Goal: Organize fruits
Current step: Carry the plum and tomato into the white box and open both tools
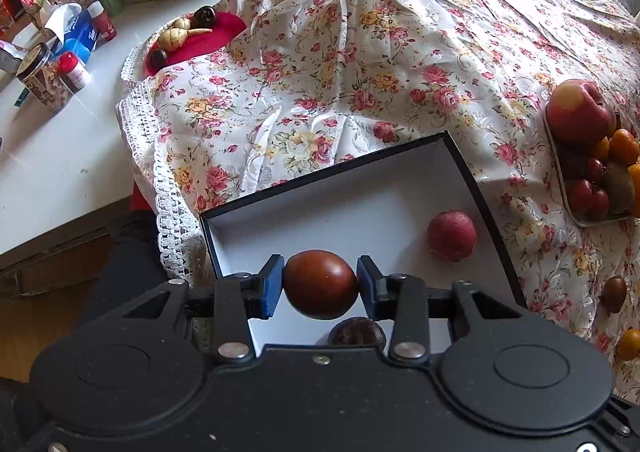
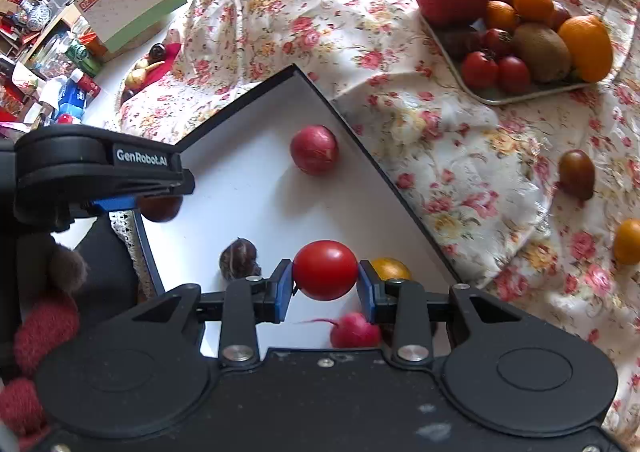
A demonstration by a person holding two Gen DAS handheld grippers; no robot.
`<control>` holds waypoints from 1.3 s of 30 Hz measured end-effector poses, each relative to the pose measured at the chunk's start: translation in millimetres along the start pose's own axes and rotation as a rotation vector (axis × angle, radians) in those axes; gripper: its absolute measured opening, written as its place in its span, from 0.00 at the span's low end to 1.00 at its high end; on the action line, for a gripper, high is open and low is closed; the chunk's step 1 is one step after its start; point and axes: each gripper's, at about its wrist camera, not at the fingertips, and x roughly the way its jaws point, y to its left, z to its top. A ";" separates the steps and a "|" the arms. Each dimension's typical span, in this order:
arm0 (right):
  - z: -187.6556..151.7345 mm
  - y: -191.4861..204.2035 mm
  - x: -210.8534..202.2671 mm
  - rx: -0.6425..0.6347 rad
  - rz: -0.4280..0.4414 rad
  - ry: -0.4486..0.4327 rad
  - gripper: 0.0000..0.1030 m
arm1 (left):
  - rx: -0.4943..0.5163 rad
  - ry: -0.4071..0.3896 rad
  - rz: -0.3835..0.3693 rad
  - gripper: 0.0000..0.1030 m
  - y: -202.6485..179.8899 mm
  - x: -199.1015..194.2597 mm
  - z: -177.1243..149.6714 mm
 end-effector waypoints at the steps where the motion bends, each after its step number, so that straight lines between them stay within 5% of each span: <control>1: 1.1 0.8 1.6 -0.001 0.000 0.000 0.34 | -0.003 0.002 -0.005 0.47 0.7 0.1 0.0; 39: 4.5 -12.8 -7.9 0.057 0.018 -0.053 0.37 | -0.038 0.017 -0.056 0.46 6.3 -2.6 2.0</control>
